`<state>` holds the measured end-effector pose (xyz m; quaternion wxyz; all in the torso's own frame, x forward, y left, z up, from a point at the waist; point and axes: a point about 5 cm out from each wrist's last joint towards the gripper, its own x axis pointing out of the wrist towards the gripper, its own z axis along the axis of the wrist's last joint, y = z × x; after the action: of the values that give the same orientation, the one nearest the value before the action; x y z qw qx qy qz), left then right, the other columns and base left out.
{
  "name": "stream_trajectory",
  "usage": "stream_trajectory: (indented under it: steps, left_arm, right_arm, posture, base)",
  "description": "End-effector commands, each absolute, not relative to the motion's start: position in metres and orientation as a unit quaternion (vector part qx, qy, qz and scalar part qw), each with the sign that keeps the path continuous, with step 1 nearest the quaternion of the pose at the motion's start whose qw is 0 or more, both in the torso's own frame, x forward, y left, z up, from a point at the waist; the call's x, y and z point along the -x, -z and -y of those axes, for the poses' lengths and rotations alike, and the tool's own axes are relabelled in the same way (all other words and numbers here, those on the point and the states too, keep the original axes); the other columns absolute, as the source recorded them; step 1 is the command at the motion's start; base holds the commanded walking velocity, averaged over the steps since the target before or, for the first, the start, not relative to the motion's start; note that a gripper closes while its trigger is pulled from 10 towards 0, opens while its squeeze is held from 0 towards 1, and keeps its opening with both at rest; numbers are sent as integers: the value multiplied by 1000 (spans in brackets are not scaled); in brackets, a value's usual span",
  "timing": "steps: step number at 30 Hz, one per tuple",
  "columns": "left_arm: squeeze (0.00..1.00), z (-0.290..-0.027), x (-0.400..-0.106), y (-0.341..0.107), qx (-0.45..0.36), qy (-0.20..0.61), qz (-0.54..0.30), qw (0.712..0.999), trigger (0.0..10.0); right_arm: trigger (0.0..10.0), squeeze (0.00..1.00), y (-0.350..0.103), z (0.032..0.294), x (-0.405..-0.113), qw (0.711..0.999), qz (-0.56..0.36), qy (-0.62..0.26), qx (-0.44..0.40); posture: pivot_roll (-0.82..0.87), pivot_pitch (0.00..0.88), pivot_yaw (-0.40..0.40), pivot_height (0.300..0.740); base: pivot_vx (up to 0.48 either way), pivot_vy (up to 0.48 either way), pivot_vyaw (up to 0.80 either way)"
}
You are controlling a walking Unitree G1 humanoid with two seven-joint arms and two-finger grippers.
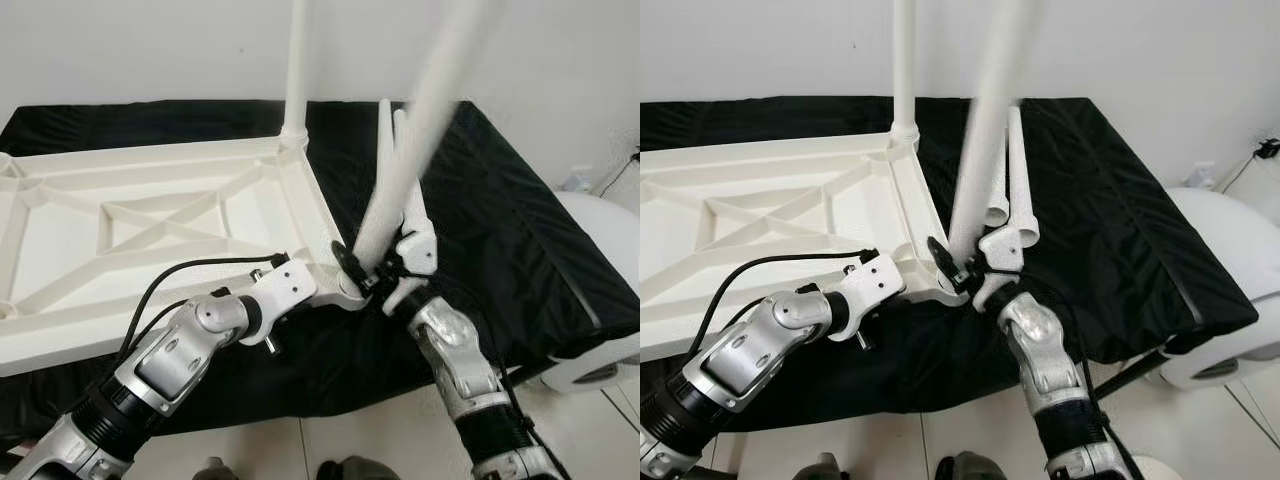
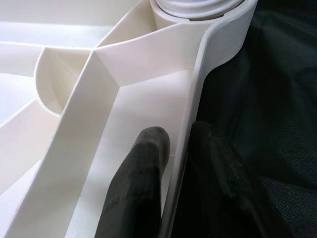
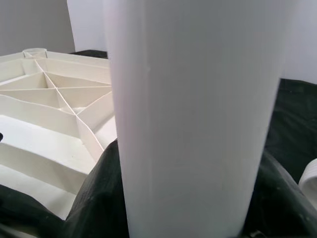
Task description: Building children table
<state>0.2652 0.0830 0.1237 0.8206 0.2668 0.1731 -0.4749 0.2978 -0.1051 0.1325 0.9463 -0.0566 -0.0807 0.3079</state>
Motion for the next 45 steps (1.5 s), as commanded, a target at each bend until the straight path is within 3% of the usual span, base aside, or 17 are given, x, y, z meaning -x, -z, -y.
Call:
stream_trajectory:
  steps: [1,9,20,35,45]
  left_arm:
    - [0,-80,-261,-133,-273,504,-156,804,10000]
    - [0,-79,-259,-133,-272,504,-156,805,10000]
    - [0,-79,-258,-132,-272,503,-156,806,10000]
    - [0,-77,-257,-132,-269,503,-154,806,10000]
    - [0,-77,-258,-132,-268,502,-155,807,10000]
  right_arm:
    - [10000,0,-105,134,-303,964,-9,-252,82]
    - [10000,0,-100,134,-306,964,-31,-255,67]
    - [10000,0,-96,148,-301,967,-64,-242,-36]
    - [10000,0,-91,151,-292,964,-18,-237,120]
    - [10000,0,-82,141,-283,958,-25,-259,119]
  posture:
    - [34,28,-54,740]
    - [41,27,-63,740]
    - [37,24,-66,740]
    - [29,33,-69,740]
    - [25,41,-66,740]
  base:
    - [0,0,0]
    - [0,0,0]
    - [0,0,0]
    - [0,0,0]
    - [0,0,0]
